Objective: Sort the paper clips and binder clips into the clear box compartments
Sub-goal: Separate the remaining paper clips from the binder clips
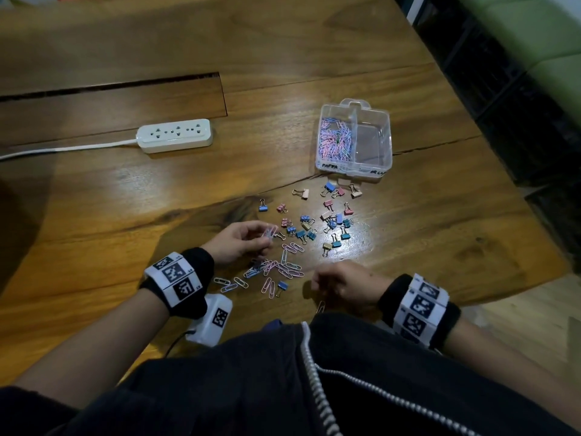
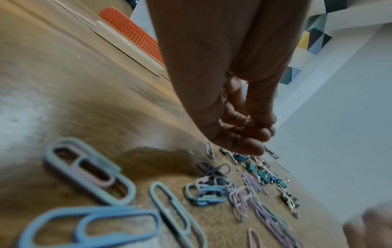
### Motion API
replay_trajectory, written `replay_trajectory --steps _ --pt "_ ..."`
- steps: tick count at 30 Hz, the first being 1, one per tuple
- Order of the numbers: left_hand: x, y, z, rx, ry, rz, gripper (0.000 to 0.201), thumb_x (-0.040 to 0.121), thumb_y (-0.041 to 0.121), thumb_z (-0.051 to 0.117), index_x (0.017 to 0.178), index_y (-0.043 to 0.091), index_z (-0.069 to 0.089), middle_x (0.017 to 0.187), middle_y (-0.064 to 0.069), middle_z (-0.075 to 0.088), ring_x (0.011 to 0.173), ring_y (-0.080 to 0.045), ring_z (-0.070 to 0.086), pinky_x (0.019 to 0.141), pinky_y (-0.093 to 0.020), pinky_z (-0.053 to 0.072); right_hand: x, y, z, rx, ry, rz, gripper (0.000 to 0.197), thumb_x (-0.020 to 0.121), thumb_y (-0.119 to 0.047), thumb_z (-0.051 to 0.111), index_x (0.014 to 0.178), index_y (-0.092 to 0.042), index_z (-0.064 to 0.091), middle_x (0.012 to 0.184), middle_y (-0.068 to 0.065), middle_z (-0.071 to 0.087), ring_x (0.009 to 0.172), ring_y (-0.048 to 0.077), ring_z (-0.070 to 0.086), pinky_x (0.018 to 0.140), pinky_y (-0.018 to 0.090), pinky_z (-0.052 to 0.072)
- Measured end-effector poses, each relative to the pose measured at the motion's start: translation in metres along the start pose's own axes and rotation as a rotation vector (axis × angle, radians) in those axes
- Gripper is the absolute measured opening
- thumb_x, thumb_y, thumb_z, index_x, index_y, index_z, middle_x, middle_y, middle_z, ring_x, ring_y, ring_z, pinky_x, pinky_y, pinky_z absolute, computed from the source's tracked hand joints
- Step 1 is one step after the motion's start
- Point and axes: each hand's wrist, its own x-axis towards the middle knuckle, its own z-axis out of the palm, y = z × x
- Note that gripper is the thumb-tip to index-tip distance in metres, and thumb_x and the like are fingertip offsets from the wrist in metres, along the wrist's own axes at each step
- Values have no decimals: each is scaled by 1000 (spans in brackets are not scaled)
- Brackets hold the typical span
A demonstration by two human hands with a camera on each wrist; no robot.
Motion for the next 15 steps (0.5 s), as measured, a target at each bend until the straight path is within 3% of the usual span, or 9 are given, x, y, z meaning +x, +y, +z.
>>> replay_trajectory --steps 3,6,9,11,13,15 --pt "-1 5 4 -90 1 -53 24 93 -2 38 93 12 57 77 -4 53 62 -8 56 58 -17 52 -2 6 13 -180 14 -61 14 88 -14 48 100 -16 54 100 0 46 97 17 45 87 31 39" --pt "-3 7 7 -237 37 -92 25 93 0 31 83 6 52 77 -7 51 65 -15 50 53 -19 49 0 18 23 -383 31 -67 38 80 -39 61 112 -23 50 112 3 44 104 17 40 95 33 38" --pt "-4 9 8 -308 61 -107 14 83 14 41 74 7 50 70 -6 52 61 -16 48 49 -19 47 5 20 27 -419 136 -129 38 78 -40 61 110 -21 55 121 3 47 110 19 41 97 36 38" --pt "-2 9 9 -142 97 -140 23 90 24 44 70 12 44 67 -2 46 57 -13 43 49 -19 41 7 17 26 -401 163 -165 31 83 -35 57 108 -18 58 124 3 48 112 19 40 99 35 37" --pt "-1 6 11 209 146 -141 28 94 29 44 69 16 41 67 1 42 57 -11 41 52 -19 36 9 17 25 -425 205 -190 28 87 -29 52 110 -13 57 121 5 50 110 19 42 98 31 37" --pt "-3 1 14 555 137 -77 25 87 33 56 73 19 42 72 3 44 62 -10 42 58 -21 37 12 16 25 -445 260 -215 28 90 -26 48 111 -9 56 117 7 52 105 19 44 94 28 38"
